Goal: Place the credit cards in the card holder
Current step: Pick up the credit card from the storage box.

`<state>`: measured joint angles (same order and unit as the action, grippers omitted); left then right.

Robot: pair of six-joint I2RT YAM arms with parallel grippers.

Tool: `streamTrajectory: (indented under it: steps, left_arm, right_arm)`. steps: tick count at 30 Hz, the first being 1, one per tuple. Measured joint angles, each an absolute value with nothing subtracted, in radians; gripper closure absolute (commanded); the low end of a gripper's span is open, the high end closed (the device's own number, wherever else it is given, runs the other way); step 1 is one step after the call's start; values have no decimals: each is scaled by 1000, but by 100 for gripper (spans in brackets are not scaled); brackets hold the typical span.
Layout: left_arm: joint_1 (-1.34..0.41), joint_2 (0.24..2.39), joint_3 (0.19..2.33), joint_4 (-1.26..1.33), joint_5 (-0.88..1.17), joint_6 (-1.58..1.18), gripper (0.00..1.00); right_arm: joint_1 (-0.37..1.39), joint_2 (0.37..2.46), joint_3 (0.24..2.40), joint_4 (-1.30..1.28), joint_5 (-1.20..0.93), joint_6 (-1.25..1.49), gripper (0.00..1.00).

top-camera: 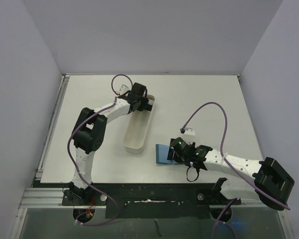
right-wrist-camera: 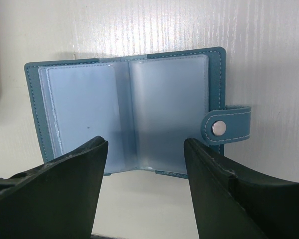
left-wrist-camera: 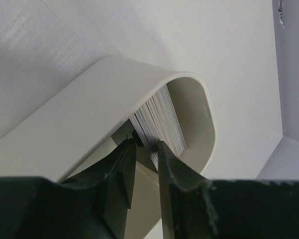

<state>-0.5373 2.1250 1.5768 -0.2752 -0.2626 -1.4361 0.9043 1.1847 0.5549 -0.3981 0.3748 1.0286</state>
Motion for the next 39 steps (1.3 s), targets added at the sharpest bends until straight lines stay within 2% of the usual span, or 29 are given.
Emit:
streamTrajectory:
  steps: [13,22,28,33,39]
  left_arm:
    - [-537,2125,1576,-261,-285,-1426,77]
    - [-537,2125,1576,-239,-297,-1410,89]
    - [-537,2117,1566,-226,-303,-1407,91]
    - [-538,2109,1558,-224,-303,-1406,100]
    - [-544,2073,1529,-227,-305,-1407,100]
  right_arm:
    - [904,1185,555,-398,375,1029,37]
    - [904,1185,553,-398,375,1029,37]
    - [904,1185,551,-398,375,1029,37]
    - [904,1185,551,-398,375,1029,36]
    - [904,1184,551,-398,375,1029,37]
